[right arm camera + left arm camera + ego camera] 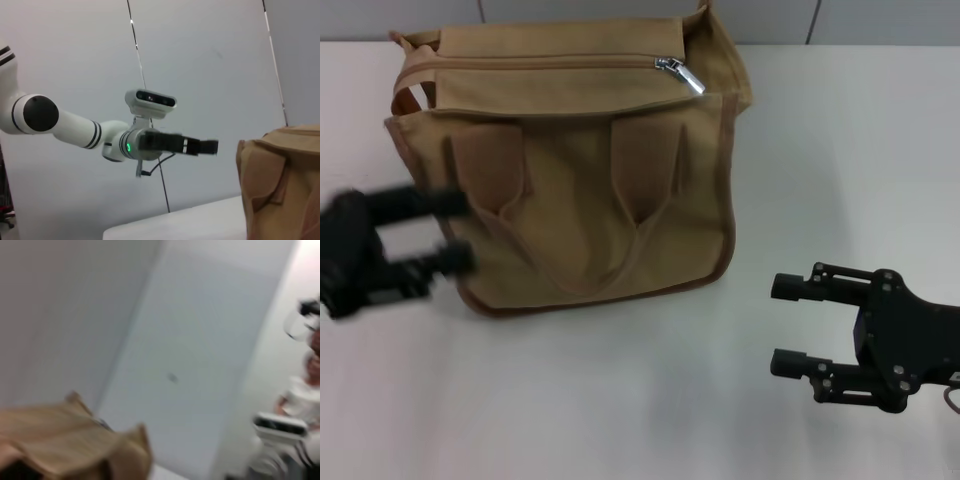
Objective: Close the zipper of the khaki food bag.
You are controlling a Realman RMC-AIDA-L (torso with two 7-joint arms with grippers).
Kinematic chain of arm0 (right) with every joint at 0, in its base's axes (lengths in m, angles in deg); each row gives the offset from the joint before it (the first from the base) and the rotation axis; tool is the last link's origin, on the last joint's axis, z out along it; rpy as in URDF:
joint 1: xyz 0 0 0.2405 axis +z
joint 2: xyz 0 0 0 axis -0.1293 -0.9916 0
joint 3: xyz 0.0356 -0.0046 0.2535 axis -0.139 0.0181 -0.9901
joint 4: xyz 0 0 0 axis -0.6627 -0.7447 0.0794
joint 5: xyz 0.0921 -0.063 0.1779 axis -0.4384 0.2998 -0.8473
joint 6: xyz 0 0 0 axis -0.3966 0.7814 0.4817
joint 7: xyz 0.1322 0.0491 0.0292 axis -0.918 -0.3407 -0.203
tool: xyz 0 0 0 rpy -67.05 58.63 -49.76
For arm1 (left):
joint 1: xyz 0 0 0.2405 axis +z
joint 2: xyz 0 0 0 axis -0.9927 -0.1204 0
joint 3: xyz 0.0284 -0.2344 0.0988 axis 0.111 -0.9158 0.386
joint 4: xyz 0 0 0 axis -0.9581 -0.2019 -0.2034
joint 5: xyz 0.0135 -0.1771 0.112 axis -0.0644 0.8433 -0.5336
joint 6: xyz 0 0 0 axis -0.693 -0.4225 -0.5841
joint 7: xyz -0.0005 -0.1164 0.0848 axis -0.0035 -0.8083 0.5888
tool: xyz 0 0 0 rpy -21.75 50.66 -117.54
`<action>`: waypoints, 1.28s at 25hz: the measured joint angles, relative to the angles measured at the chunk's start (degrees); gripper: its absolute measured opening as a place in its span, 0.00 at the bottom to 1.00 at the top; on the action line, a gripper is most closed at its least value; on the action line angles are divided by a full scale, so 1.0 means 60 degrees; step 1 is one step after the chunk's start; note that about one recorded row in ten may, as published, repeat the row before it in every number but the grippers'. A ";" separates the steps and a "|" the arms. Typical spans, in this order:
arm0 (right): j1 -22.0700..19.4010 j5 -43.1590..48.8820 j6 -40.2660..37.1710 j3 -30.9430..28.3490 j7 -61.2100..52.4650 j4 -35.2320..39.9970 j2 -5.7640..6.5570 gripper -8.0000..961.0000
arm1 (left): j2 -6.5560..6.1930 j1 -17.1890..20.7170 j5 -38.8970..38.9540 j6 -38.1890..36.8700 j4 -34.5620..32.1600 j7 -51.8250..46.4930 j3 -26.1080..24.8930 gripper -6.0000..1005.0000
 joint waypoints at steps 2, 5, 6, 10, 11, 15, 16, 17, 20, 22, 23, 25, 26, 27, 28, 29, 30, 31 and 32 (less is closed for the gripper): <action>0.0059 0.0165 0.0069 -0.0012 0.0000 -0.0064 0.0000 0.74 | 0.0099 -0.0013 -0.0059 0.0035 0.0240 0.0764 0.0547 0.69; 0.0183 0.0359 0.0270 0.0015 0.0000 -0.0240 -0.0001 0.74 | 0.0362 -0.0025 -0.0623 0.0135 0.0501 0.2028 0.0836 0.69; 0.0219 0.0421 0.0349 0.0032 0.0002 -0.0304 -0.0002 0.74 | 0.0421 -0.0025 -0.0751 0.0176 0.0504 0.2182 0.0837 0.69; 0.0324 0.0728 0.0646 0.0050 0.0084 -0.0451 -0.0058 0.74 | 0.0729 -0.0029 -0.1381 0.0556 0.0517 0.2856 0.0828 0.69; 0.0345 0.0801 0.0712 0.0053 0.0092 -0.0452 -0.0072 0.74 | 0.0729 -0.0029 -0.1381 0.0556 0.0517 0.2856 0.0828 0.69; 0.0390 0.1057 0.1045 0.0077 0.0124 -0.0585 -0.0100 0.74 | 0.0993 -0.0095 -0.2021 0.1317 0.0730 0.3201 0.0843 0.72; 0.0437 0.1086 0.1171 0.0114 0.0140 -0.0664 -0.0101 0.74 | 0.0993 -0.0095 -0.2021 0.1317 0.0730 0.3201 0.0843 0.73; 0.0437 0.1086 0.1171 0.0114 0.0140 -0.0664 -0.0101 0.74 | 0.0993 -0.0095 -0.2021 0.1317 0.0730 0.3201 0.0843 0.74; 0.0475 0.1092 0.1212 0.0171 0.0154 -0.0683 -0.0104 0.74 | 0.0866 -0.0396 -0.2147 0.1515 0.1370 0.3247 0.0894 0.76; 0.0482 0.1100 0.1219 0.0177 0.0156 -0.0686 -0.0104 0.74 | 0.0864 -0.0405 -0.2174 0.1519 0.1372 0.3250 0.0897 0.76; 0.0483 0.1102 0.1221 0.0178 0.0156 -0.0686 -0.0104 0.74 | 0.0864 -0.0417 -0.2196 0.1522 0.1374 0.3248 0.0899 0.76; 0.0484 0.1107 0.1221 0.0180 0.0158 -0.0689 -0.0104 0.74 | 0.0858 -0.0437 -0.2244 0.1526 0.1377 0.3229 0.0904 0.76; 0.0484 0.1108 0.1221 0.0180 0.0161 -0.0689 -0.0104 0.74 | 0.0854 -0.0441 -0.2254 0.1527 0.1379 0.3220 0.0909 0.76; 0.0484 0.1109 0.1221 0.0179 0.0168 -0.0689 -0.0104 0.74 | 0.0853 -0.0442 -0.2257 0.1529 0.1380 0.3213 0.0913 0.76; 0.0484 0.1108 0.1221 0.0177 0.0185 -0.0689 -0.0104 0.74 | 0.0853 -0.0442 -0.2257 0.1529 0.1380 0.3213 0.0913 0.76; 0.0484 0.1107 0.1221 0.0167 0.0210 -0.0689 -0.0105 0.74 | 0.0848 -0.0442 -0.2260 0.1532 0.1382 0.3208 0.0918 0.76; 0.0484 0.1107 0.1221 0.0167 0.0210 -0.0689 -0.0105 0.74 | 0.0848 -0.0442 -0.2260 0.1532 0.1382 0.3208 0.0918 0.76; 0.0484 0.1098 0.1221 0.0150 0.0238 -0.0689 -0.0110 0.74 | 0.0845 -0.0441 -0.2261 0.1534 0.1382 0.3207 0.0919 0.76; 0.0484 0.1082 0.1222 0.0131 0.0263 -0.0689 -0.0117 0.74 | 0.0842 -0.0437 -0.2274 0.1535 0.1382 0.3207 0.0923 0.76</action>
